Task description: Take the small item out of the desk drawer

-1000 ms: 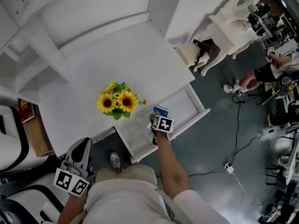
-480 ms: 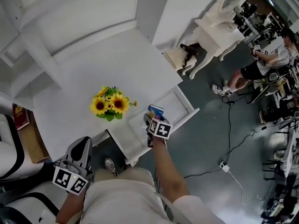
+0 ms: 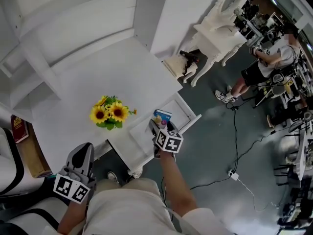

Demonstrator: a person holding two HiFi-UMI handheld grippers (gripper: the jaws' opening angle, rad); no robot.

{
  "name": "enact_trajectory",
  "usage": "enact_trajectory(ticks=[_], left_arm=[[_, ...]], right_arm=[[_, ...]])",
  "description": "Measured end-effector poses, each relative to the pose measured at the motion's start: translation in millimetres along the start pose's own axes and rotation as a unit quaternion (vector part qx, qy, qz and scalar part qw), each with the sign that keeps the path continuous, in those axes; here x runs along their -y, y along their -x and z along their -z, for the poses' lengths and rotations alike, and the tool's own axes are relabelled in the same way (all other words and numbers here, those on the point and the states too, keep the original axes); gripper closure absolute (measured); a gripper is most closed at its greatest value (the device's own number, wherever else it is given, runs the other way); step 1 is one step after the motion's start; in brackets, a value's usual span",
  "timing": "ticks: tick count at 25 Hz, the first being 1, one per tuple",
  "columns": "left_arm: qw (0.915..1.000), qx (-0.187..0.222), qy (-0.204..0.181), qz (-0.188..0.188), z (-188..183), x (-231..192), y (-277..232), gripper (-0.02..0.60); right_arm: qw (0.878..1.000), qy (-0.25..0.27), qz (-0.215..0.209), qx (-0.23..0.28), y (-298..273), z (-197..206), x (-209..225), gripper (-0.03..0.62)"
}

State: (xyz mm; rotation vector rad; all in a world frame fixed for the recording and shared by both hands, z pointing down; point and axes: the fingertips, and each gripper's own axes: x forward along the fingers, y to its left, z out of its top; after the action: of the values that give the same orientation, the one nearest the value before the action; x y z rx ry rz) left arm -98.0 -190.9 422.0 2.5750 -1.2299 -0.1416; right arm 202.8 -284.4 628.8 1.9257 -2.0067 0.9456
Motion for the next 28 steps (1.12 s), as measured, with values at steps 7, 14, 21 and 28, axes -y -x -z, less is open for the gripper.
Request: enact_trajectory(ticks=[7, 14, 21, 28], left_arm=[[0.9998, 0.013, -0.009, 0.009, -10, 1, -6, 0.566], [0.999, 0.029, -0.028, 0.017, -26, 2, -12, 0.565], [0.9977, 0.047, -0.043, 0.025, -44, 3, -20, 0.566], [0.9958, 0.069, -0.058, 0.02, -62, -5, -20, 0.566]], right_arm=[[0.997, 0.032, -0.009, 0.068, 39, -44, -11, 0.183], [0.986, 0.059, -0.03, 0.152, 87, -100, -31, 0.183], [0.969, 0.085, -0.045, 0.228, 135, -154, -49, 0.183], [0.951, 0.123, -0.041, 0.281, 174, -182, -63, 0.183]])
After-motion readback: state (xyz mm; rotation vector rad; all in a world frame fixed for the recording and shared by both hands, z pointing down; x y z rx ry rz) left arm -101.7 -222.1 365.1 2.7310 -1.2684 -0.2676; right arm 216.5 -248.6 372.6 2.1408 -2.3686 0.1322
